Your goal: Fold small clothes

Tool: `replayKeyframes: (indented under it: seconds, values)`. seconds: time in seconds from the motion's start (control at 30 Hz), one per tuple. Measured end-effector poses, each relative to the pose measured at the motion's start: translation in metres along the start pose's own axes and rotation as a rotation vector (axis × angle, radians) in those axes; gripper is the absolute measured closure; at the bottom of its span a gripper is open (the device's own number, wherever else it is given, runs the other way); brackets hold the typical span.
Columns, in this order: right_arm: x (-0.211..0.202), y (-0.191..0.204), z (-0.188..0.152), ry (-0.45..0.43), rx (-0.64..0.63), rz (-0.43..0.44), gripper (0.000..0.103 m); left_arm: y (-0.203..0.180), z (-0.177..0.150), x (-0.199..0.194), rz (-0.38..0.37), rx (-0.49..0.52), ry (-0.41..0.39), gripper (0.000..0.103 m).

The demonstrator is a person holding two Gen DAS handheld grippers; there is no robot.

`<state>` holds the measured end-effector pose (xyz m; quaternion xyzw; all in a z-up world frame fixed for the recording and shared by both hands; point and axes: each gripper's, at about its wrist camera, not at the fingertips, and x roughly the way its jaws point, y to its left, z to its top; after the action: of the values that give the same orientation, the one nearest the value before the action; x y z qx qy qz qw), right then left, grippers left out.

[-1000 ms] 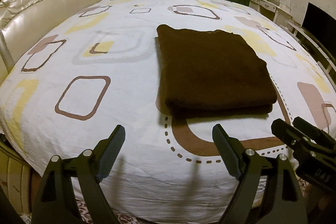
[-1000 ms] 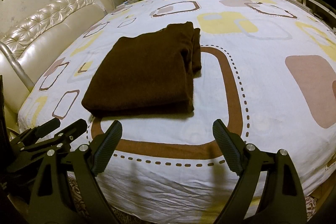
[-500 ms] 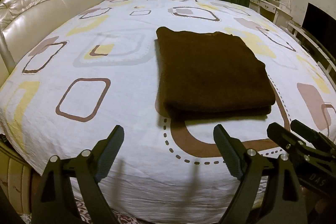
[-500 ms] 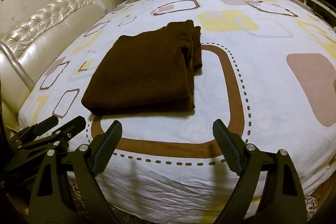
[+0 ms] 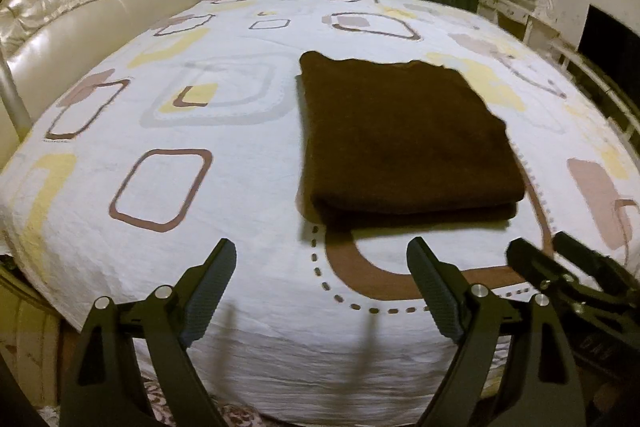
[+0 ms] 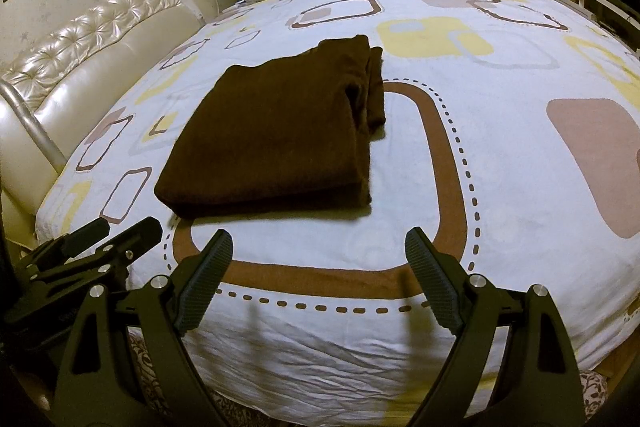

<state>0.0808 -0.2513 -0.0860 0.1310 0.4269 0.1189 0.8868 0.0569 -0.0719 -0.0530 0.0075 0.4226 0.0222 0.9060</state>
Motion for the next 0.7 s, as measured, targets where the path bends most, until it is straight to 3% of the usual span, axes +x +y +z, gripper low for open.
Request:
replayKeyframes:
  seconds: [0.1,0.7]
  values:
    - [0.0004,-0.0011,0.0008,0.001,-0.001,0.001,0.015,-0.0048,-0.0005,0.0010,0.038,0.026,0.006,0.016]
    - [0.0037,-0.0030,-0.0026,0.005,0.003,0.002,0.015,-0.0011,0.0020,0.0056,-0.021,-0.003,0.052,0.016]
